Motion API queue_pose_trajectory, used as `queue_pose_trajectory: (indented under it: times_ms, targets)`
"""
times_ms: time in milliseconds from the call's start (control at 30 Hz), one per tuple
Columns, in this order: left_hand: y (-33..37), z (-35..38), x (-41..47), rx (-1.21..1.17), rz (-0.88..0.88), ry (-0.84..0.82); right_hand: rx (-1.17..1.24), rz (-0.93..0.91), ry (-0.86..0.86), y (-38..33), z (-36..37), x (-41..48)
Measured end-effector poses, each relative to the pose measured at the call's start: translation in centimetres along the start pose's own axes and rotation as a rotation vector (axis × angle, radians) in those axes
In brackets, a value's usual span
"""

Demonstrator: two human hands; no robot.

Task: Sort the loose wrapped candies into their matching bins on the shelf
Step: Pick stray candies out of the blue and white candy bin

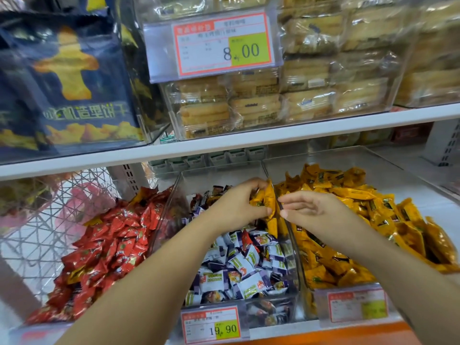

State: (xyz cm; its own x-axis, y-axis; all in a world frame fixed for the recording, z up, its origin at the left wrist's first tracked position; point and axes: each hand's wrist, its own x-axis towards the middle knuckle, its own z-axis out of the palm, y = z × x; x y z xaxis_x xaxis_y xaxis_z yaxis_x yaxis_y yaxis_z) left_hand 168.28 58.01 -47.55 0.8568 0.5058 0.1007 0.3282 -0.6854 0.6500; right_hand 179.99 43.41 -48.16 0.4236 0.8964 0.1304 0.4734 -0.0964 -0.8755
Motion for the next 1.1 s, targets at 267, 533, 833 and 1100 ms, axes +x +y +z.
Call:
queue_pose_trajectory:
  times_ms: [267, 533, 833, 1100]
  targets:
    - [4.7, -0.2, 0.6, 0.141, 0.178, 0.222, 0.043, -0.087, 0.487, 0.3, -1.1, 0.4]
    - [3.5, -0.3, 1.7, 0.078, 0.038, 0.172, -0.002, -0.123, 0.466, 0.2, -1.0, -0.2]
    - [0.5, 1.9, -0.1, 0.419, -0.086, 0.05, -0.165, -0.13, 0.246, -0.7, 0.8, -0.3]
    - [1.3, -0.1, -1.2, 0.228, -0.096, 0.316, -0.137, -0.094, 0.278, -0.2, 0.3, -0.2]
